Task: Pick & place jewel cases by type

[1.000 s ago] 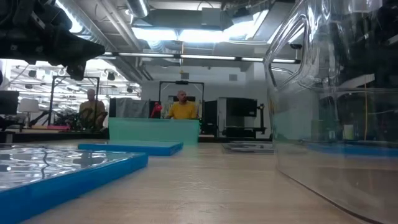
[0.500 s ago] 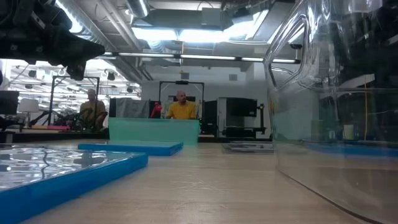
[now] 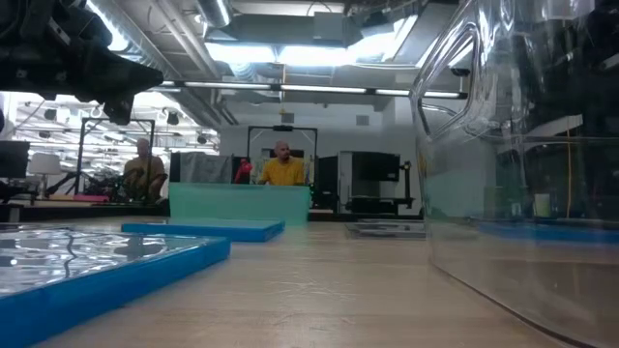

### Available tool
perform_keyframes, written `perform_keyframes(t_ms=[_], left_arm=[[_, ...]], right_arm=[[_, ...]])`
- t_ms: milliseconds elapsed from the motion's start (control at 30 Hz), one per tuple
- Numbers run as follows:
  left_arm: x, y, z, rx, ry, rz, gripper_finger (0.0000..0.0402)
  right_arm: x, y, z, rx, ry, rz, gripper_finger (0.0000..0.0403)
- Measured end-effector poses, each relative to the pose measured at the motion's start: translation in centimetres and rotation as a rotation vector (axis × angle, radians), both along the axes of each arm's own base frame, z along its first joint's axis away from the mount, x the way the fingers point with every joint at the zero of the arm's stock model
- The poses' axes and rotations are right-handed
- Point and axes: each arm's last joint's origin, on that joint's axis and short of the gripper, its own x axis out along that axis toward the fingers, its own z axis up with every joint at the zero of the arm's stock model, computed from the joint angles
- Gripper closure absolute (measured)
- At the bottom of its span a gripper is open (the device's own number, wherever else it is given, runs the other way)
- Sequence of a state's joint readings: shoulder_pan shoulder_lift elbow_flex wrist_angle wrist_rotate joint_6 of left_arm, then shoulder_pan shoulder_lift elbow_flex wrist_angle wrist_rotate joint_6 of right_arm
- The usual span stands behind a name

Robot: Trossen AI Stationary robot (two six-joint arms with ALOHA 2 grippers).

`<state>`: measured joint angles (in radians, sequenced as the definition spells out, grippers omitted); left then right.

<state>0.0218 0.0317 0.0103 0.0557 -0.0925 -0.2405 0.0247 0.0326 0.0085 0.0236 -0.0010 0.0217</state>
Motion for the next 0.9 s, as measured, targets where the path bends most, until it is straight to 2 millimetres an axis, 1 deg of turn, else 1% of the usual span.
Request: perform_keyframes(t_ms=[67,167,233,367,533,633,733,833,900], left_arm=[[0.0,0.0,0.0,0.000,0.000,0.000,0.0391],[0.0,0.0,0.0,0.000,0.000,0.000,0.0393],[0.0,0.0,0.0,0.000,0.000,0.000,0.0393],[0.0,0.0,0.0,0.000,0.000,0.000,0.0390],[0.0,0.1,0.3,-0.001,-0.033,0.036,0.0391],[-0.1,0.2,0.8,-0.006,-0.085,0.083,0.0393],[-0.2,0.3,1.5,-0.063,-0.164,0.094,0.0392],[-0.3,0.2,2.0,-0.159,-0.239,0.067,0.0389],[-0.4,0.4,2.3,-0.196,-0.273,0.105,0.0389]], right_arm=[[0.0,0.0,0.1,0.054,-0.012,0.001,0.0395],[0.0,0.1,0.6,0.262,-0.048,0.035,0.0395],[-0.1,0.1,0.9,0.369,-0.083,0.049,0.0395],[-0.1,0.0,1.6,0.489,-0.154,0.036,0.0395],[-0.1,-0.2,1.6,0.684,-0.173,-0.020,0.0395],[-0.1,-0.4,1.6,0.694,-0.186,-0.066,0.0395],[-0.2,-0.6,1.6,0.694,-0.212,-0.127,0.0395],[-0.2,-0.5,1.9,0.649,-0.219,-0.098,0.0395],[-0.1,-0.4,2.2,0.637,-0.191,-0.078,0.0395]])
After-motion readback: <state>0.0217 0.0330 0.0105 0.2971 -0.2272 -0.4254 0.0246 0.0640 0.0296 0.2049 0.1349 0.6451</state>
